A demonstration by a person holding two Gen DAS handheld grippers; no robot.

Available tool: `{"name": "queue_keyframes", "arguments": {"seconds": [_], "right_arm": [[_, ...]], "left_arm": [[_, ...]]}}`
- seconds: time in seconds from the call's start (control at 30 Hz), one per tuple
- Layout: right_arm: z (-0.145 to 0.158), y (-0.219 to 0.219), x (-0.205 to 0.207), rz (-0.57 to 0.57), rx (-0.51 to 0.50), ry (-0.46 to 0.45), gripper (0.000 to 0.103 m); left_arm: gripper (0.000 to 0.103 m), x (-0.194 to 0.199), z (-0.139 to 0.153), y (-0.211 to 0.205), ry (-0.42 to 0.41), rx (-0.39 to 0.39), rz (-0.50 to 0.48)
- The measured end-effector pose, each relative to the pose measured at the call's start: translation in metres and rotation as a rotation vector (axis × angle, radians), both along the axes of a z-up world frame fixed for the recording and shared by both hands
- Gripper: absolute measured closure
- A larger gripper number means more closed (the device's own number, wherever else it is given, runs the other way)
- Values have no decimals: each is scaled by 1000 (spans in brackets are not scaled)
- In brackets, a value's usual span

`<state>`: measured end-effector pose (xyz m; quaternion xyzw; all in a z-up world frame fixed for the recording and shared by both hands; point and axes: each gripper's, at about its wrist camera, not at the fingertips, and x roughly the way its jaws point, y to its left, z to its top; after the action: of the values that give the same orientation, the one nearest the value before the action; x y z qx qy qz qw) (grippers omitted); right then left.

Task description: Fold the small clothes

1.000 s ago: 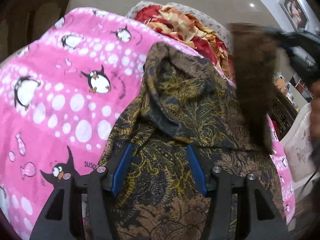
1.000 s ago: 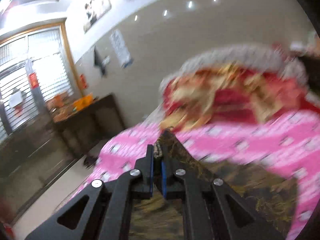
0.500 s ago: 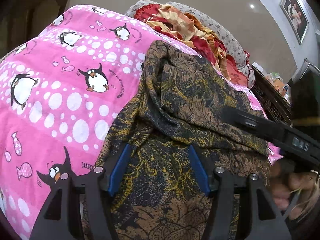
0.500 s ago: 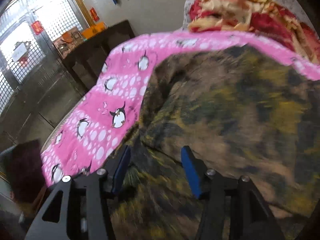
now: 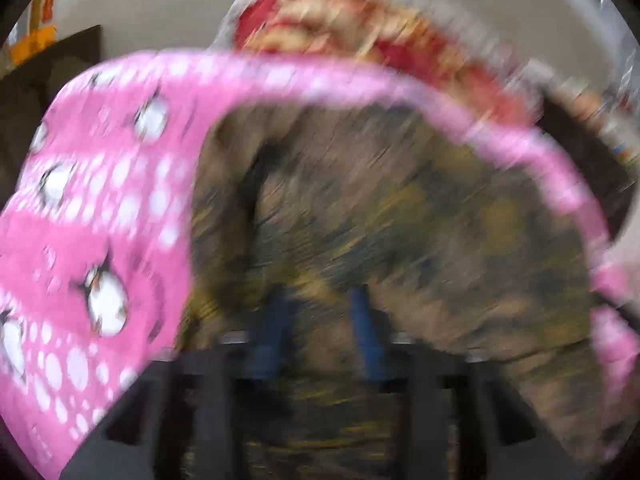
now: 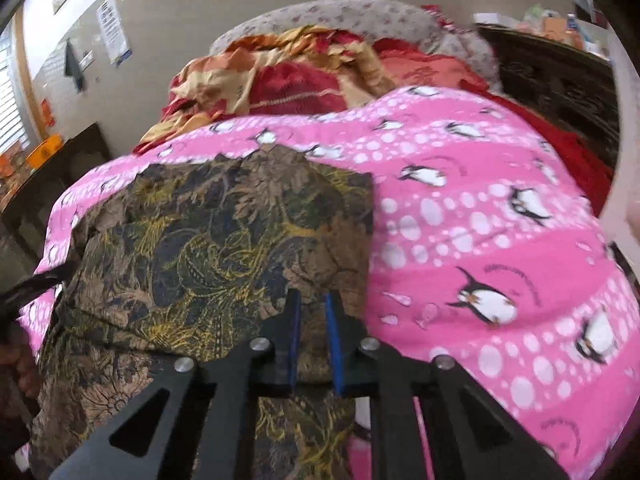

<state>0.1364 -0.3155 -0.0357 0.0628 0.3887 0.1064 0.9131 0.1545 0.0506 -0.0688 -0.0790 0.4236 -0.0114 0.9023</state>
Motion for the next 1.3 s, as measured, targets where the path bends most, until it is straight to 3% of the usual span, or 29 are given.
{"name": "queue_keyframes", "arguments": {"seconds": [0.07, 0.1, 0.2, 0.23, 0.33, 0.43, 0.5, 0.57, 0.7, 0.77, 0.87, 0.93, 1.1, 1.23, 1.3], "right_arm": [[-29, 4, 15, 53, -5, 118, 90], [-32, 1, 17, 74, 22, 102, 90], [-23, 0, 31, 114, -12, 195, 91], [-11, -1, 35, 94, -34, 186, 93], [22, -3, 45, 28, -18, 51, 92], [19, 2, 69, -30, 8, 31, 92], [-3, 5, 87, -51, 25, 97, 92], [-28, 6, 95, -49, 18, 112, 92], [-19, 6, 86, -46, 17, 131, 92], [-2, 6, 69, -39, 8, 119, 92], [23, 10, 9, 113, 41, 107, 87], [25, 17, -29, 211, 16, 149, 81], [28, 17, -151, 412, -33, 176, 81], [26, -11, -223, 373, -14, 155, 77], [20, -26, -247, 340, 22, 142, 77]], "left_arm": [[101, -14, 3, 0, -34, 11, 7], [101, -18, 4, 1, -35, 18, 14], [101, -30, 11, -1, -63, 75, 34], [101, -33, 16, -1, -87, 96, 66], [101, -29, 37, -2, -168, 58, 105], [97, 5, 32, -15, -126, 26, 37], [94, 28, 6, -17, -12, 20, 4], [93, 28, 3, -10, -28, -35, 0], [93, 25, 6, -4, 3, -63, -51], [92, 14, 15, 3, 30, -56, -83], [92, -20, 31, 22, 24, -53, -115], [91, -56, 38, 42, 25, -50, -152], [89, -143, 36, 94, 110, -3, -208], [89, -215, 25, 115, 196, -64, -257], [89, -250, 13, 116, 267, -156, -308]]}}
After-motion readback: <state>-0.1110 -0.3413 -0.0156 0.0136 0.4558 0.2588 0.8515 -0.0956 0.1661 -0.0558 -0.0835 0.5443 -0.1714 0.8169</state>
